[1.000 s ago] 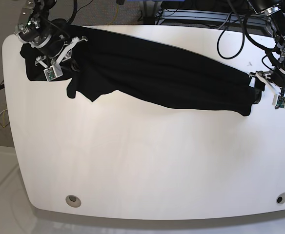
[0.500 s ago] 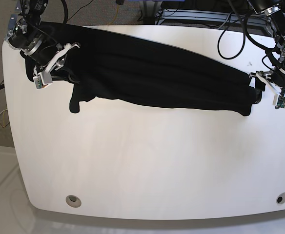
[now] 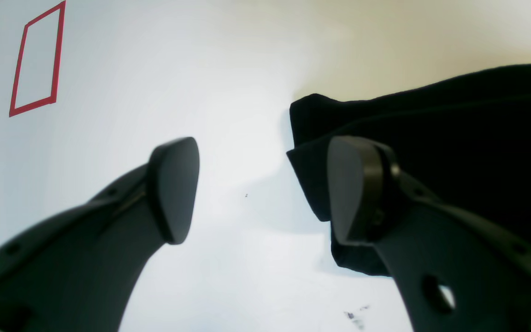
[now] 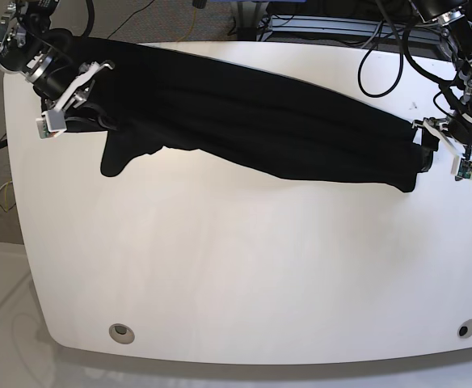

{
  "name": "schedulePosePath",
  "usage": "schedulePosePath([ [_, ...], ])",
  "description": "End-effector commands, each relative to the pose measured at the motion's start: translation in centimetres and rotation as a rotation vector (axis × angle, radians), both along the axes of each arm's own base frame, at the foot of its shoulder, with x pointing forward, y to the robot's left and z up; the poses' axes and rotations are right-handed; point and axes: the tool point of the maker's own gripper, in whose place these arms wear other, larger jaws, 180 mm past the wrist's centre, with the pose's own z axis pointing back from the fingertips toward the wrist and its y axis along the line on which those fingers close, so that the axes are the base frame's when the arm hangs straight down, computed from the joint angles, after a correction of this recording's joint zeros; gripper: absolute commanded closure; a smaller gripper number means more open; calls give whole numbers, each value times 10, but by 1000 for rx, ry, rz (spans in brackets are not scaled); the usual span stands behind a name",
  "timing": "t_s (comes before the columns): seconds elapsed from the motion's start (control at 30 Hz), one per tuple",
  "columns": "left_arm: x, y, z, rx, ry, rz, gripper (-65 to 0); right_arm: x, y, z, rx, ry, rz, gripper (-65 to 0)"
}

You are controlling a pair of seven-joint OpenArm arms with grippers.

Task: Fold the T-shirt properly
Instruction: 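Drag the sleeve with the right gripper back toward the strip end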

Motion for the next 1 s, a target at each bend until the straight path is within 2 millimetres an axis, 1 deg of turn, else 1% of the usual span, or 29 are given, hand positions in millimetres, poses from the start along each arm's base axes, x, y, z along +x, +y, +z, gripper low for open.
schedulePosePath([
  [0.0,8,1,16,8,-54,-12,-414,-1,-5,16,12,-39,8,0],
  [0.27,15,-6,17,5,-62,-32,-414,-19,-14,7,-26,32,24,0],
  [0.6,16,-9,16,3,-61,-43,-414,-45,-14,-9,-27,123,24,0],
  [0.83,16,-9,16,3,-61,-43,-414,-55,-14,-15,-30,158,27,0],
  [0.97,16,-9,16,3,-61,-43,-414,-63,-10,-27,-64,197,53,0],
])
